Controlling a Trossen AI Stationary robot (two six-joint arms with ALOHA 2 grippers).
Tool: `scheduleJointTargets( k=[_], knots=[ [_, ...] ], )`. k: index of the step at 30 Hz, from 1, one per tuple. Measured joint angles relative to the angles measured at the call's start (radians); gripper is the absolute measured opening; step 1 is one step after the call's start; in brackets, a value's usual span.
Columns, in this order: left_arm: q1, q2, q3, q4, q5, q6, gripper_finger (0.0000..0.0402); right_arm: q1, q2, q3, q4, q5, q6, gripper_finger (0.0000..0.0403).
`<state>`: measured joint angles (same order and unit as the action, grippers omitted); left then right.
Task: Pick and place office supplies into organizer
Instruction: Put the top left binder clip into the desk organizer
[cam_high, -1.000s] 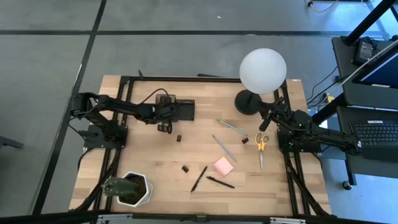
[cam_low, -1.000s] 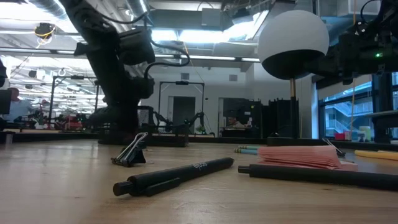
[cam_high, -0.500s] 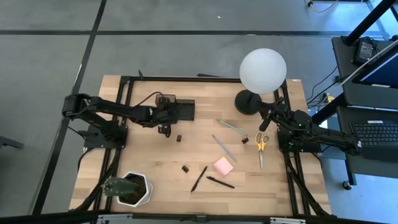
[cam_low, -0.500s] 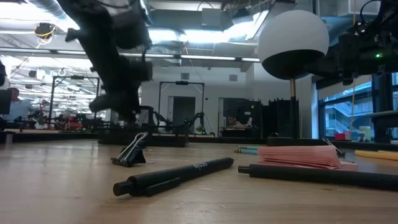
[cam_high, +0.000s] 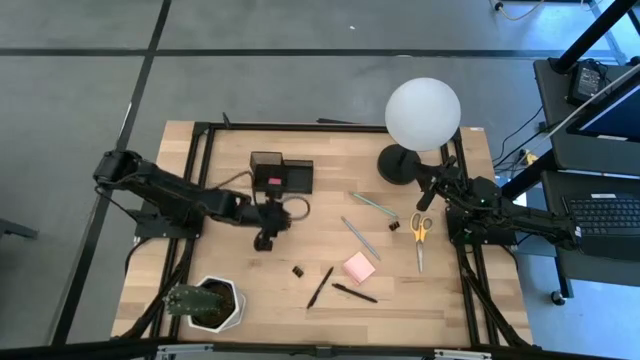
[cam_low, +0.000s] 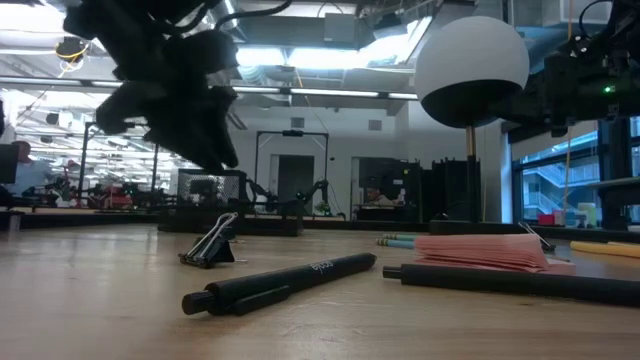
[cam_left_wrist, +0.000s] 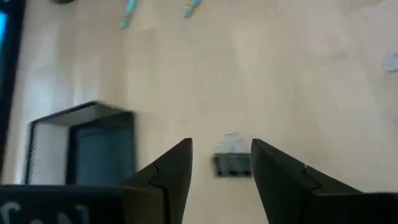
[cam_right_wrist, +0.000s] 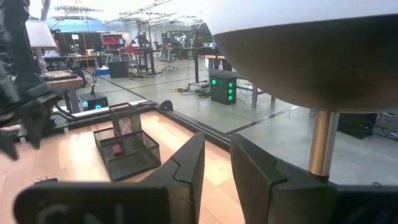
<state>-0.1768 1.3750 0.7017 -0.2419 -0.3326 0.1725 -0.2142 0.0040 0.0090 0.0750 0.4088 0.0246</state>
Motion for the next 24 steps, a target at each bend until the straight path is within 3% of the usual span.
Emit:
scheduleJointTargets(
  k=[8,13,24],
  knots=[
    [-0.086,0.145,0.000,0.097,-0.215,-0.085,0.0158,0.000,0.000,0.000,0.000,0.000,0.023,0.0081],
    [-0.085,0.205,0.000,0.114,-0.227,-0.179,0.0159,0.000,0.000,0.000,0.000,0.000,0.024,0.0081],
    [-0.083,0.288,0.000,0.116,-0.252,-0.217,0.0154,0.000,0.000,0.000,0.000,0.000,0.022,0.0081]
  ],
)
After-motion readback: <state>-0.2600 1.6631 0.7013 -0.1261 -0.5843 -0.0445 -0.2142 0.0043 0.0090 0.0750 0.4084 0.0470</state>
